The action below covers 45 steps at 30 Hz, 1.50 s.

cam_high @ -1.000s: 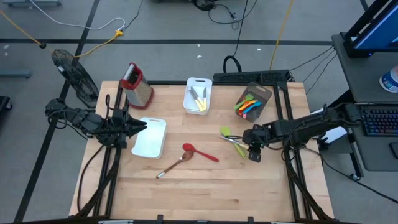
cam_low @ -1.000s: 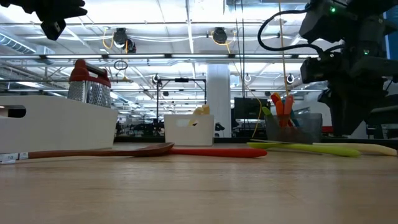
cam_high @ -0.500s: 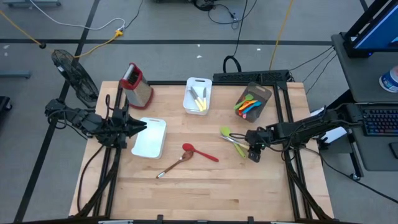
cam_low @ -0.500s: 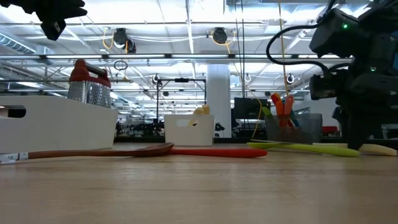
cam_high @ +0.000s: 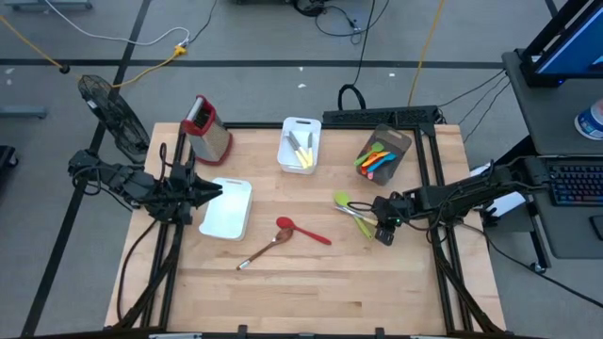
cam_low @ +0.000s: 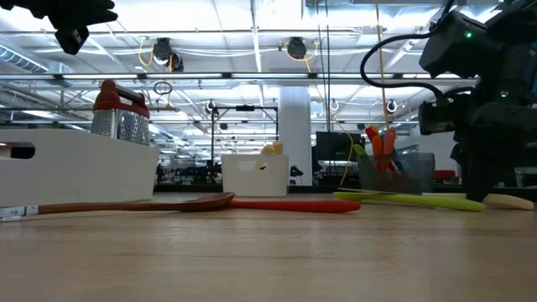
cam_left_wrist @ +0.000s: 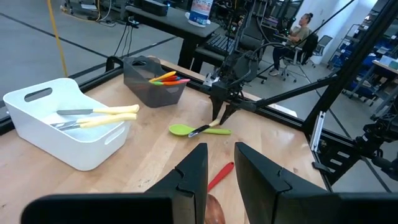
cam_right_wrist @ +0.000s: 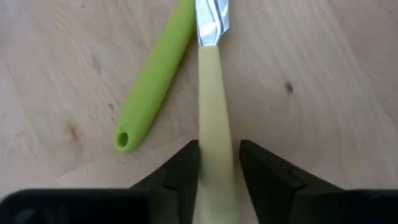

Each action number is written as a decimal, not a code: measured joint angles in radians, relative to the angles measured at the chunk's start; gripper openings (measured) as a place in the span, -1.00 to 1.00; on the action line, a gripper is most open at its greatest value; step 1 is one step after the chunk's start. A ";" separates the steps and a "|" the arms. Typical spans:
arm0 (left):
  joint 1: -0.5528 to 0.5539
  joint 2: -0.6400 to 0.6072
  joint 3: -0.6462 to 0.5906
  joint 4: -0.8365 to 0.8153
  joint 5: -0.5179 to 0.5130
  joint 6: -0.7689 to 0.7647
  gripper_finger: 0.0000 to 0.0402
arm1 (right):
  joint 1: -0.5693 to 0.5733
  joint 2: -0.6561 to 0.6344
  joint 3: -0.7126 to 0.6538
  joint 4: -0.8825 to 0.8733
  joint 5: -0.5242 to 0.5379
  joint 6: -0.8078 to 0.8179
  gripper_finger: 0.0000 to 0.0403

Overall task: Pick & Place Kitchen Items
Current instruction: Put the yellow table knife into the top white bin

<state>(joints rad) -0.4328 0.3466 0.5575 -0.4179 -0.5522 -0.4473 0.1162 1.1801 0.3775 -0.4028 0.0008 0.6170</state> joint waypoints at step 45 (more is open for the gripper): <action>0.000 0.000 0.000 0.038 -0.019 -0.010 -0.60 | -0.001 -0.127 0.094 0.161 -0.031 0.005 -0.68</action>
<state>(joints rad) -0.4324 0.3466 0.5579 -0.3801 -0.5709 -0.4571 0.1154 1.0533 0.4713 -0.2413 -0.0299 0.6216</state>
